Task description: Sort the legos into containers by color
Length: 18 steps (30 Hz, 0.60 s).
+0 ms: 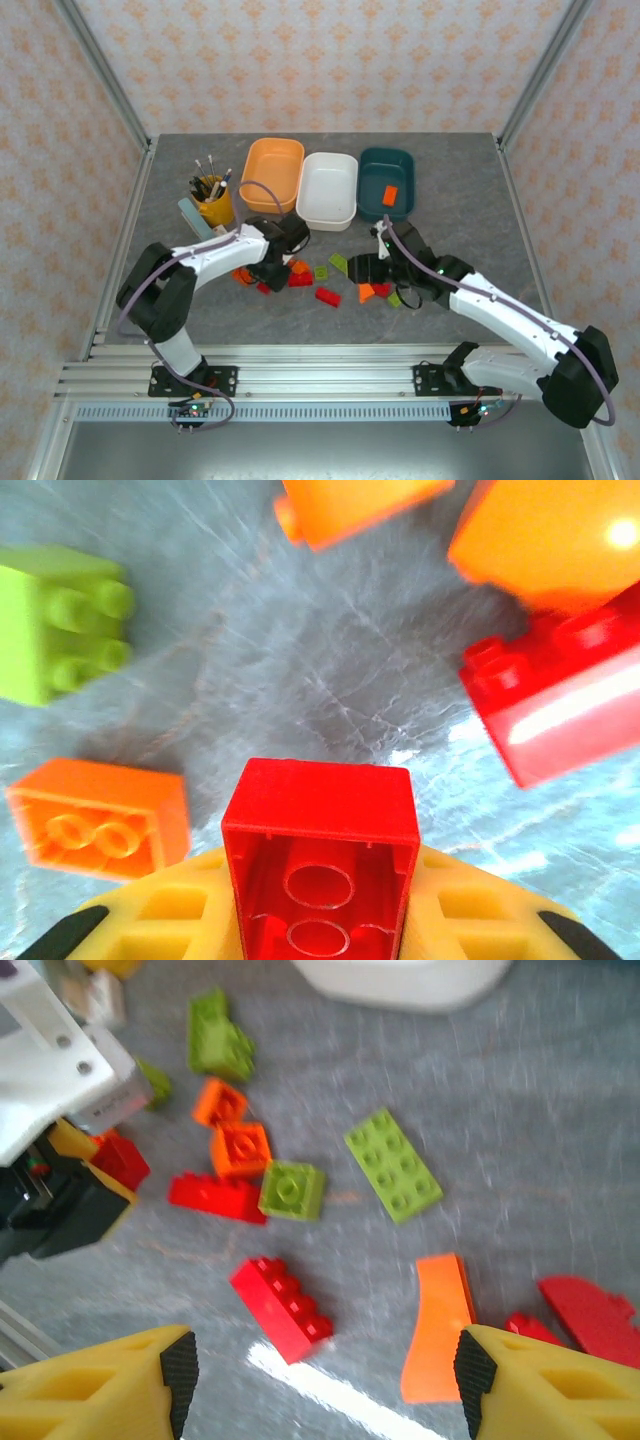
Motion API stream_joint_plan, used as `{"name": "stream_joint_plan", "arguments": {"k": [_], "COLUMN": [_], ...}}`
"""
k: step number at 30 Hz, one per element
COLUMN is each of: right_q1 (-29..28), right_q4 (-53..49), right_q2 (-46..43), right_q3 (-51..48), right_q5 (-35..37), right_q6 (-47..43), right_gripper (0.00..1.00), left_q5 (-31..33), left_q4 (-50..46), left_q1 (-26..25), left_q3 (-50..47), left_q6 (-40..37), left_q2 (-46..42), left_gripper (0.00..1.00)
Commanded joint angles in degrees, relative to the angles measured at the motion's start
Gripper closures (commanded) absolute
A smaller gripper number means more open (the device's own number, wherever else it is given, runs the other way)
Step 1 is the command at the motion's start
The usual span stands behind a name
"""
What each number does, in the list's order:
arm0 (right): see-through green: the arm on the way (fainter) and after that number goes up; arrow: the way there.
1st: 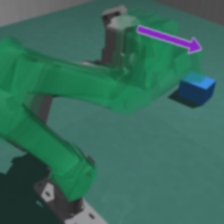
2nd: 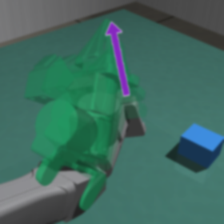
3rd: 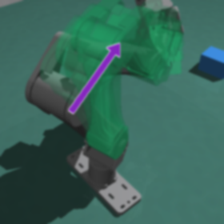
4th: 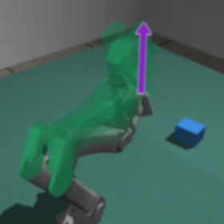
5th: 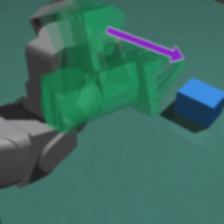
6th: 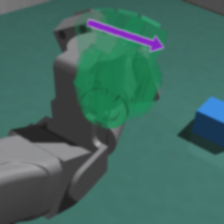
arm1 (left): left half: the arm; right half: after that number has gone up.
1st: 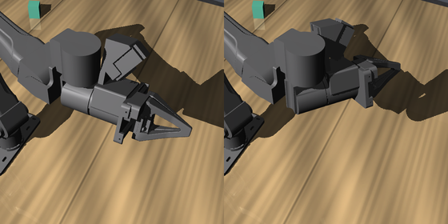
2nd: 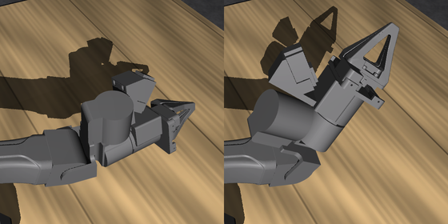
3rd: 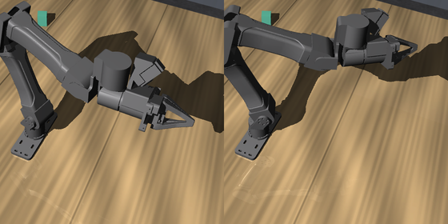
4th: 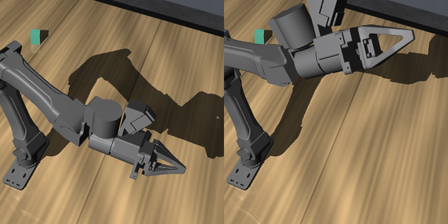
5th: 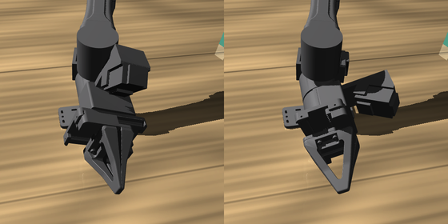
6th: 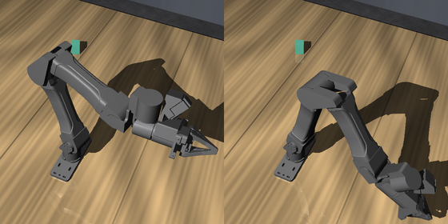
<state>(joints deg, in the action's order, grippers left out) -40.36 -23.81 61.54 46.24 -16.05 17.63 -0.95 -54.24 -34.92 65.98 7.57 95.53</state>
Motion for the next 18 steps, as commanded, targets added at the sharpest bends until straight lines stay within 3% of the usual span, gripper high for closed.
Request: {"name": "stream_joint_plan", "arguments": {"k": [1, 10, 18], "right_q1": [-0.3, 1.0, 5.1], "right_q4": [1.2, 1.7, 3.4], "right_q2": [1.0, 14.8, 27.1], "right_q3": [7.1, 26.2, 36.6], "right_q5": [4.8, 14.5, 10.6], "right_q6": [0.5, 3.8, 13.3], "right_gripper": [0.30, 0.30, 0.31], "left_q5": [1.9, 5.1, 4.6], "left_q4": [-6.1, -12.3, -14.3], "left_q1": [2.5, 11.3, 18.0], "left_q3": [9.9, 40.6, 63.3], "left_q6": [4.5, 6.6, 9.6], "left_q2": [-3.2, 12.3, 31.8], "left_gripper": [0.71, 0.71, 0.71]}}
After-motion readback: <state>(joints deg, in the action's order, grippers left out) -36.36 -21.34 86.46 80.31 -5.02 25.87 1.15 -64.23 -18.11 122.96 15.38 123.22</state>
